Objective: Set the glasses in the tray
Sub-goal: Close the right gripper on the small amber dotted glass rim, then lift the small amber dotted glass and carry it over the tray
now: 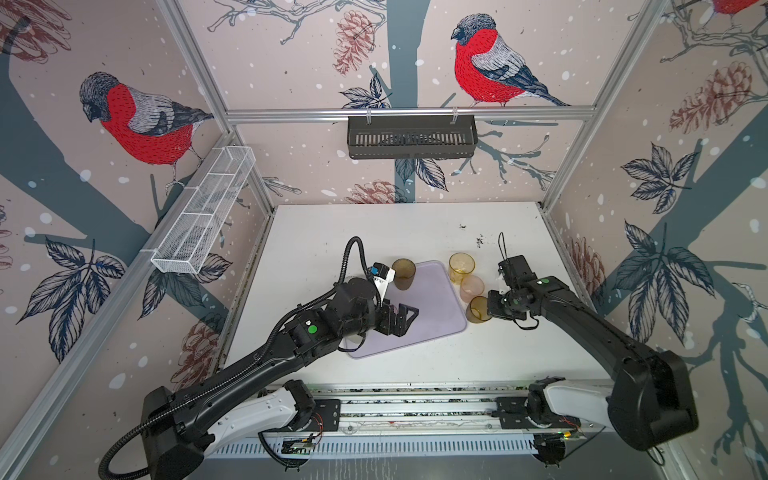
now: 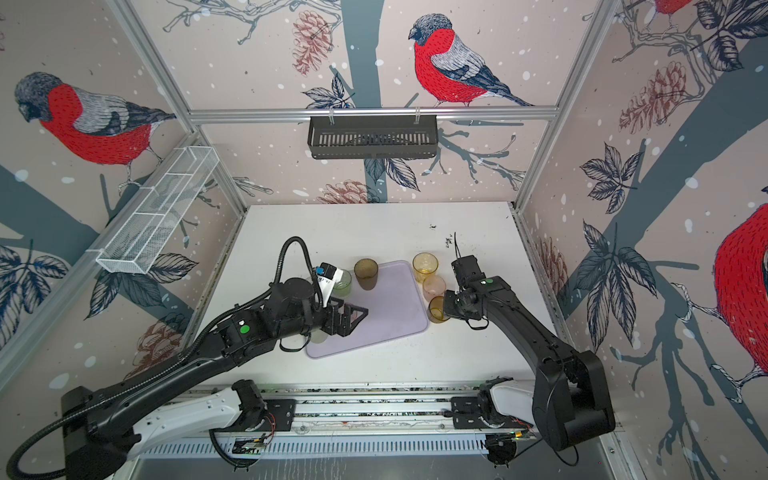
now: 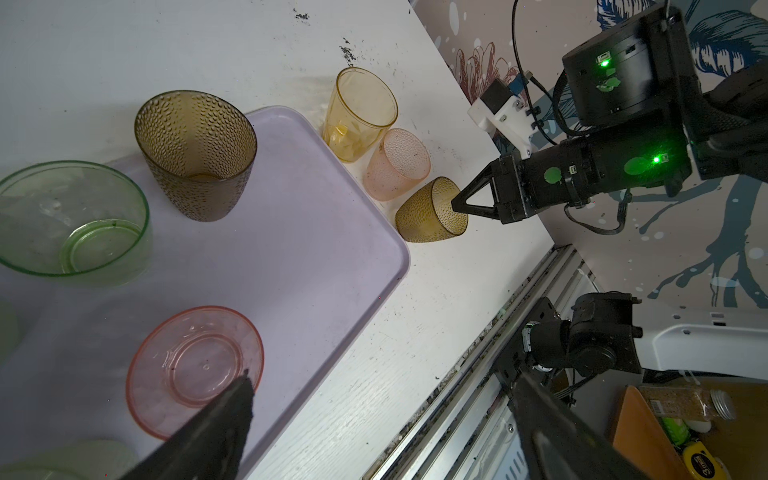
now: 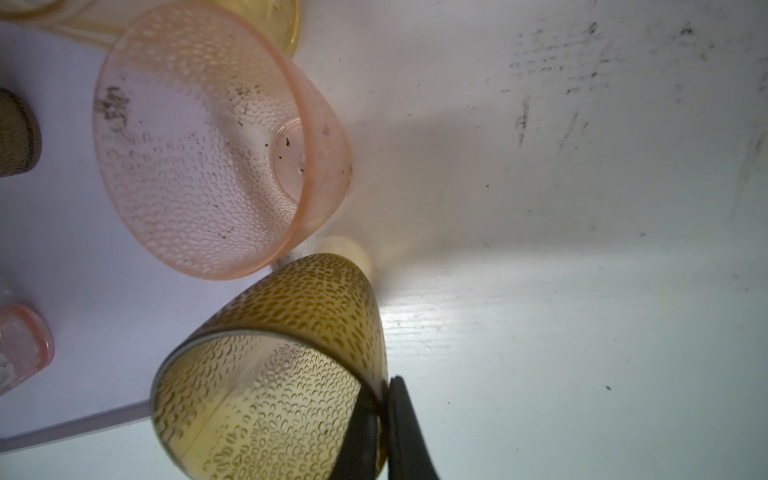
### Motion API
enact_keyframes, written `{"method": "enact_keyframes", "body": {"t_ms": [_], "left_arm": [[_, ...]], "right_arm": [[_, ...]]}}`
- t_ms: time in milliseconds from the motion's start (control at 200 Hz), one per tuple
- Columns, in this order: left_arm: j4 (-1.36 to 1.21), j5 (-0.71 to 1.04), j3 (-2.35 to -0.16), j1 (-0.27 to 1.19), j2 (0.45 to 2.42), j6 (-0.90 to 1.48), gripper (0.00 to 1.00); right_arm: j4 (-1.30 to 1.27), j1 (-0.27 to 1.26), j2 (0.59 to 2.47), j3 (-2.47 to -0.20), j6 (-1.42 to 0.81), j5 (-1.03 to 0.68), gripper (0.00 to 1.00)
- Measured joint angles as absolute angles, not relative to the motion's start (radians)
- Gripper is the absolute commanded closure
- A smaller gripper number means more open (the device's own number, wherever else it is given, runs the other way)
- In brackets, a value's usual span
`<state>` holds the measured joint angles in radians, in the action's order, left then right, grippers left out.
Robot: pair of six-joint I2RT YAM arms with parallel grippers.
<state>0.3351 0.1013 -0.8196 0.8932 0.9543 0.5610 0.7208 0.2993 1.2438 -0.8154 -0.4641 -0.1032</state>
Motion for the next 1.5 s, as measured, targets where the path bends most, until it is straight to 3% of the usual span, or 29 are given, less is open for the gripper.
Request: {"method": "enact_keyframes", "body": {"t_ms": [420, 755, 1501], "left_arm": [[0.335, 0.083, -0.811, 0.893, 0.939, 0.56, 0.03], [0.37, 0.051, -0.798, 0.889, 0.896, 0.57, 0.03], [0.57, 0.002, -0.769, 0.8, 0.721, 0.641, 0.03]], "right_arm": [[0.788, 0.321, 1.169, -0.832, -0.469, -0.108, 0.98], [0.882, 0.452, 1.164, -0.945, -0.494, -0.06, 0.99], [0.995, 0.712, 1.556, -1.404, -0.443, 0.027, 1.0]]}}
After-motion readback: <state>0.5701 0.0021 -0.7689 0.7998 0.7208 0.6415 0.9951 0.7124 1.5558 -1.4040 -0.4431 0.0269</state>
